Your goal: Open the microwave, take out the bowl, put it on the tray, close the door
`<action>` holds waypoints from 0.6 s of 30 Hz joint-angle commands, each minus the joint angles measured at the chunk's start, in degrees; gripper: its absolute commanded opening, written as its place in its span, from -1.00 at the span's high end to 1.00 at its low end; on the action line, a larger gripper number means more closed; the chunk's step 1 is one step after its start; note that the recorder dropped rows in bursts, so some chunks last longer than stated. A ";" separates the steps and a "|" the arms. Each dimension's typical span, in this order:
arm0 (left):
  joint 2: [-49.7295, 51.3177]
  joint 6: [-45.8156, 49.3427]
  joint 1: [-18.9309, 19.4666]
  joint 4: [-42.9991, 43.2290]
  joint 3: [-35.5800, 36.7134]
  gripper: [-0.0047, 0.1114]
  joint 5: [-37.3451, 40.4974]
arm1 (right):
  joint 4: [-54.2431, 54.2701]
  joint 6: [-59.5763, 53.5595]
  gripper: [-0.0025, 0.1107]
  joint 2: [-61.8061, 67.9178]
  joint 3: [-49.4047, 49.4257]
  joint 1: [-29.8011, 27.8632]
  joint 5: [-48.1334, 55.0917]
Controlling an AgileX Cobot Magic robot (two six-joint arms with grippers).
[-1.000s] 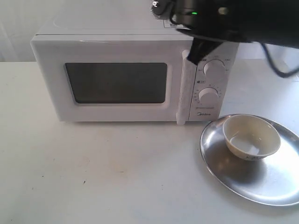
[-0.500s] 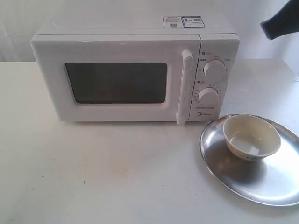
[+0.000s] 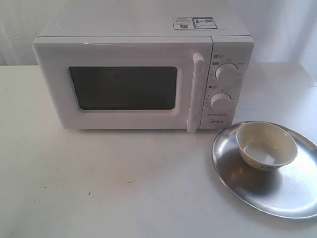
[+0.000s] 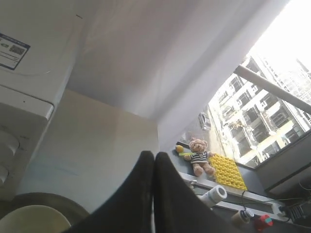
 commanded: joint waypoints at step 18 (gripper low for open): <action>-0.12 -0.20 -0.24 -0.42 -0.14 0.92 0.01 | 5.32 0.43 0.96 -43.23 1.37 -19.74 -15.52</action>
